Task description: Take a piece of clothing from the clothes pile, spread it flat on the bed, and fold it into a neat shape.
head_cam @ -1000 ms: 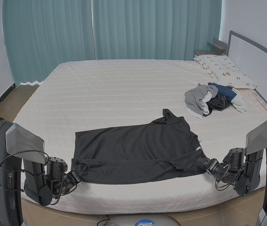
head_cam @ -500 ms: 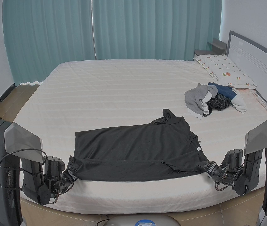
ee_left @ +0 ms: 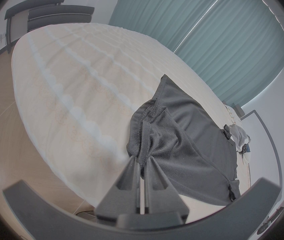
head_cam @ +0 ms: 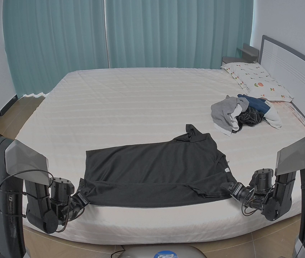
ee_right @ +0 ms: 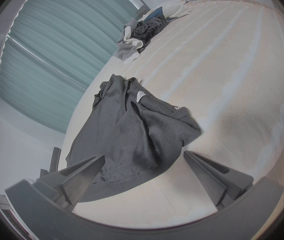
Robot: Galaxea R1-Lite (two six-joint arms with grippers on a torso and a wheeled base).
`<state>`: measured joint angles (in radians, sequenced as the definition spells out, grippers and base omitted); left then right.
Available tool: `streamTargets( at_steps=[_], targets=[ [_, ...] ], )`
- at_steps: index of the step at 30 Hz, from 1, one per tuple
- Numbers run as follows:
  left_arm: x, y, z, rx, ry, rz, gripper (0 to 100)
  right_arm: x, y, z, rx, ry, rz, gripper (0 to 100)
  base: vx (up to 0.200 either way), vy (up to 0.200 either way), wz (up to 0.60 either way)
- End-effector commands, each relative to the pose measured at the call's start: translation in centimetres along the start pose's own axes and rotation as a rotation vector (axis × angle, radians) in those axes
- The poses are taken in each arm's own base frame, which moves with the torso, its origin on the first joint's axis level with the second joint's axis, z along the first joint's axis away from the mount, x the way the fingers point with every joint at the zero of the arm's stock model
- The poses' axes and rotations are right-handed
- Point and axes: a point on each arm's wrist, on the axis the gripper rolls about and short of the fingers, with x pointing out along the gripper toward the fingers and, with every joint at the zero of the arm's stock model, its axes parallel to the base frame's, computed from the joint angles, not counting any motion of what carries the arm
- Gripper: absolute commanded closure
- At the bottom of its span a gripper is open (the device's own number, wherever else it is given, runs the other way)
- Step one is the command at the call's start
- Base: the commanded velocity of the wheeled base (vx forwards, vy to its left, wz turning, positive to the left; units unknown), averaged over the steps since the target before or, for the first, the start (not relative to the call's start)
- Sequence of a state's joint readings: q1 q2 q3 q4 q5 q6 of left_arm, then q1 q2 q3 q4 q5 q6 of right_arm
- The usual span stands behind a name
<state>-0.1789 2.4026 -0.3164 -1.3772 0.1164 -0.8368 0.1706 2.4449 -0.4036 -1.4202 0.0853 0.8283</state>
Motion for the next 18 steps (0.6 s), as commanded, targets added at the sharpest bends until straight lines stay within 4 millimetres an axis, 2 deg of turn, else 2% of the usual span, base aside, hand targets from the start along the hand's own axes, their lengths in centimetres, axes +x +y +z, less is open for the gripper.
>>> streamTargets(
  at_steps=[1, 2, 3, 9, 18],
  targets=[
    [0.1, -0.1, 0.1, -0.002, -0.004, -0.003, 100, 0.8, 0.7, -0.2, -0.023, -0.001, 0.022, 0, 0.000, 0.000, 0.00],
    [0.1, -0.1, 0.1, -0.002, -0.004, -0.003, 100, 1.0, 0.7, -0.3, -0.023, 0.003, 0.015, 0, 0.000, 0.000, 0.00],
    [0.1, -0.1, 0.1, -0.002, -0.004, -0.003, 100, 1.0, 0.7, -0.3, -0.023, 0.008, 0.005, 100, 0.000, 0.000, 0.00],
    [0.2, 0.0, 0.4, -0.009, -0.014, -0.003, 100, 1.1, 0.5, -0.3, -0.025, -0.021, -0.029, 100, 0.000, 0.000, 0.00],
    [-0.1, 0.1, 0.9, -0.018, -0.023, -0.005, 100, -1.5, 0.9, -0.2, -0.037, -0.019, -0.036, 100, 0.000, 0.000, 0.00]
  ],
)
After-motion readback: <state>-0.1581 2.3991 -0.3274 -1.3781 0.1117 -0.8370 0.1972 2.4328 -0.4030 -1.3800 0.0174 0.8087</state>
